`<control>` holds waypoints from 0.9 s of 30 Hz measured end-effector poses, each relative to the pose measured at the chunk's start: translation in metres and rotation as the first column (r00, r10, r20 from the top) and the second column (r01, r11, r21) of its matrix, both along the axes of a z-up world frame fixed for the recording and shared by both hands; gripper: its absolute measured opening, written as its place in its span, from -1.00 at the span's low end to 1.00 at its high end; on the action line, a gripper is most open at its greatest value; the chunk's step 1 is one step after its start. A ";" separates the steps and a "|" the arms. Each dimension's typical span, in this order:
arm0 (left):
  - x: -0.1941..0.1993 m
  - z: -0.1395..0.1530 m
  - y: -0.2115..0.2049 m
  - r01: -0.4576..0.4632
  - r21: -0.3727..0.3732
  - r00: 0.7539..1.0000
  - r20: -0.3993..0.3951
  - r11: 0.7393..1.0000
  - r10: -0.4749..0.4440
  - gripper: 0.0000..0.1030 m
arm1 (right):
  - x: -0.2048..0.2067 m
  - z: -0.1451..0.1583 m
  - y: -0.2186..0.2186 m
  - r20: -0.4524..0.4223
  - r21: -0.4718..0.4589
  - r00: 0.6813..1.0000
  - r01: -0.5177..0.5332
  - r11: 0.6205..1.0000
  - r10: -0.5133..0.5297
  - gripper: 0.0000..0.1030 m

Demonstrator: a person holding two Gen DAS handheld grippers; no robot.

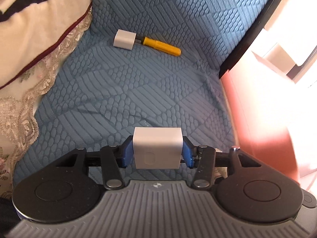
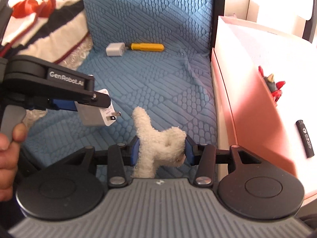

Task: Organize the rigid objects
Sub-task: 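Lift charger with left tool while right tool lifts plush toy toward box, then lower plush toy into box and open right tool while left tool holds charger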

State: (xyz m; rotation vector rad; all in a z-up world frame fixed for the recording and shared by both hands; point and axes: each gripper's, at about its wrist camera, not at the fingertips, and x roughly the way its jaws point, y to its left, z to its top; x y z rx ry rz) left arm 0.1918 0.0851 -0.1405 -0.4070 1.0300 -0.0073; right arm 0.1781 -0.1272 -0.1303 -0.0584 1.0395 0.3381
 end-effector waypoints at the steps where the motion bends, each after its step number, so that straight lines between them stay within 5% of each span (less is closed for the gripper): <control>1: 0.000 0.003 -0.001 0.005 0.004 1.000 0.007 1.000 -0.005 0.08 | 0.000 0.004 -0.001 0.006 0.006 1.000 -0.006 1.000 0.006 -0.06; 27: 0.009 0.142 -0.068 0.083 -0.014 0.959 0.274 0.996 -0.076 0.08 | 0.048 0.134 -0.071 0.205 0.095 0.978 0.004 0.995 -0.023 -0.06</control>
